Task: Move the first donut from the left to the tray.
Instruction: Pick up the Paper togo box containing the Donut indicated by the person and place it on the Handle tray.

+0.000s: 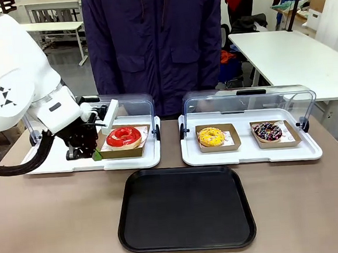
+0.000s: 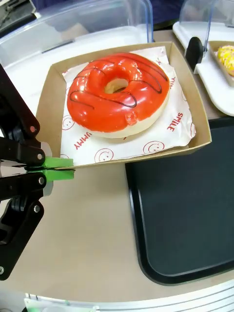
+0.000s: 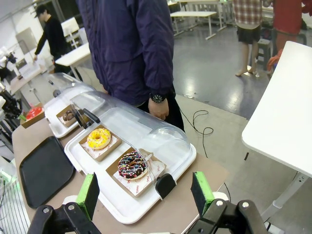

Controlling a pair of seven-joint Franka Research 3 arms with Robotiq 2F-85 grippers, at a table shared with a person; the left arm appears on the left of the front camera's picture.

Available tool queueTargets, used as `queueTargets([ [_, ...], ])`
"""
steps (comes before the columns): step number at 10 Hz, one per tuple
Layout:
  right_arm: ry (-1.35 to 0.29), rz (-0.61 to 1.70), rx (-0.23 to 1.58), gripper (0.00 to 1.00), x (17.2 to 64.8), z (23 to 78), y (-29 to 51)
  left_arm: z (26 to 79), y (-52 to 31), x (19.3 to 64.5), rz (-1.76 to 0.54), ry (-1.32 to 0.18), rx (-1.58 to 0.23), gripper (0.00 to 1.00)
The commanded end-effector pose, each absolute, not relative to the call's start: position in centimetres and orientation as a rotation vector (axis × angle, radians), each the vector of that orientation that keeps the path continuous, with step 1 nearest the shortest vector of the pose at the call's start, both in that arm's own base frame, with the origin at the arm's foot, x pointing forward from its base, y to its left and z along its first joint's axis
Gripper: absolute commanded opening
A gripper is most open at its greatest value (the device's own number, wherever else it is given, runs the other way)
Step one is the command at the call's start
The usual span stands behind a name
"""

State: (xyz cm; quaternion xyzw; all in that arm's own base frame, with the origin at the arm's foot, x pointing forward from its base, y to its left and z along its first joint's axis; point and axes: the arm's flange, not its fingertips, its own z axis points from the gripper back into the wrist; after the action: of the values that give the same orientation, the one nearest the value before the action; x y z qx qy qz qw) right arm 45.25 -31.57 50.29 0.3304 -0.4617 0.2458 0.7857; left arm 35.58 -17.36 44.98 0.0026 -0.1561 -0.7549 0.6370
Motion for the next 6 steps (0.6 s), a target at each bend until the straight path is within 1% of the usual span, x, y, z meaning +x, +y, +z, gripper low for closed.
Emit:
queueTargets([
  [1,-0.999,0.534,0.711,1.00,45.3,50.5,-31.4,45.2,-17.4,35.3,-1.727,-0.359,0.015,0.01],
  [2,-0.999,0.534,0.711,1.00,45.3,50.5,-31.4,44.3,-18.9,35.3,-1.667,-0.466,-0.085,0.01],
  [3,-0.999,0.534,0.711,1.00,45.3,50.5,-31.4,43.1,-21.4,33.6,-1.717,-0.456,-0.071,0.01],
  [4,-0.999,0.534,0.711,1.00,45.3,50.5,-31.4,42.2,-23.6,31.8,-1.730,-0.456,-0.098,0.01],
  [6,-0.999,0.534,0.711,1.00,45.3,50.5,-31.4,40.8,-27.3,28.2,-1.738,-0.430,-0.085,0.01],
])
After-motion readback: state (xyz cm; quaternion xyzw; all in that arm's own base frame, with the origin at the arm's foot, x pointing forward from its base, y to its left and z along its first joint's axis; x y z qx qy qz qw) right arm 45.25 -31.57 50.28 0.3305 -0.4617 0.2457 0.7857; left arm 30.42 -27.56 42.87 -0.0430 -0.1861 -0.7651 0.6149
